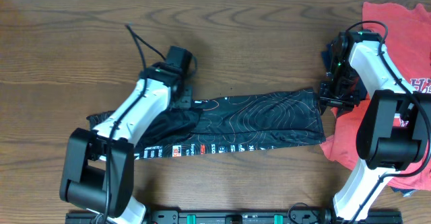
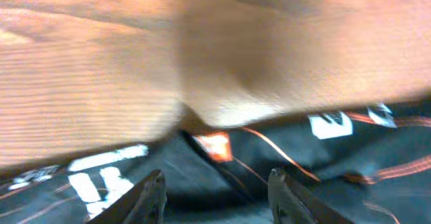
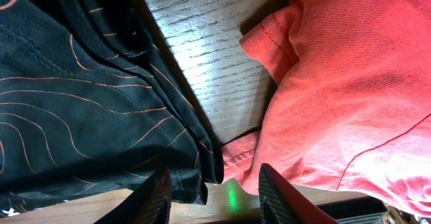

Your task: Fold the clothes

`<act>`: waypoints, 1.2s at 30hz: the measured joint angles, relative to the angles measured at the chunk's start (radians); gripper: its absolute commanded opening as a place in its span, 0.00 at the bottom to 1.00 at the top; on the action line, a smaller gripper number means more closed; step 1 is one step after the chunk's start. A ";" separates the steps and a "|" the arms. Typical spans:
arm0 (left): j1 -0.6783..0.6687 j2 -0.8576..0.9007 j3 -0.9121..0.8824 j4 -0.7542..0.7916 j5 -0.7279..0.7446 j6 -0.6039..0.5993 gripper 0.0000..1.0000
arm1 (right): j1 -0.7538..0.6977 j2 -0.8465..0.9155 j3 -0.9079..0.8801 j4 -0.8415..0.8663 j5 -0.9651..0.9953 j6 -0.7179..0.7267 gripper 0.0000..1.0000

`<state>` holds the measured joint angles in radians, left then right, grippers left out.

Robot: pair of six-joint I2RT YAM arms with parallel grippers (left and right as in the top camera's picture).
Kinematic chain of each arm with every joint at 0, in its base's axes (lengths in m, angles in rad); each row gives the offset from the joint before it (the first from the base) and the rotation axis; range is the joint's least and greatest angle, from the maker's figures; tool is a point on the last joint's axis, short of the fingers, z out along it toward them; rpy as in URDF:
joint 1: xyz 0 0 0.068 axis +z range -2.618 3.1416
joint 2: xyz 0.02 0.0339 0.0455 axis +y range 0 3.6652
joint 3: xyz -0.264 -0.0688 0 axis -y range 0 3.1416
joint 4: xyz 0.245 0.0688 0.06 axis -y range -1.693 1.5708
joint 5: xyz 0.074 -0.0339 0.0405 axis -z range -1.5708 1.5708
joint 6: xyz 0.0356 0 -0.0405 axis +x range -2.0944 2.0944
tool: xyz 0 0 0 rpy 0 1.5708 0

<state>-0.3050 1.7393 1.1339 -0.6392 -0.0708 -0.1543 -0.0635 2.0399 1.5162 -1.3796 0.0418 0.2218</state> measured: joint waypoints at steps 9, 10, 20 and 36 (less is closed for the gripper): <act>0.034 0.086 0.001 0.012 0.005 -0.008 0.51 | 0.000 0.000 0.000 -0.006 0.000 0.000 0.40; 0.034 0.097 0.001 0.011 0.006 -0.008 0.51 | 0.000 0.000 0.000 -0.009 0.000 0.000 0.41; 0.034 0.107 0.002 -0.007 0.013 -0.026 0.07 | 0.000 0.000 0.000 -0.010 0.000 0.000 0.40; 0.034 -0.045 0.011 -0.166 0.012 -0.146 0.06 | 0.000 0.000 0.000 -0.006 0.000 0.000 0.41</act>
<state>-0.2710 1.6947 1.1454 -0.8055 -0.0589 -0.3004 -0.0635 2.0399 1.5162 -1.3861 0.0418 0.2214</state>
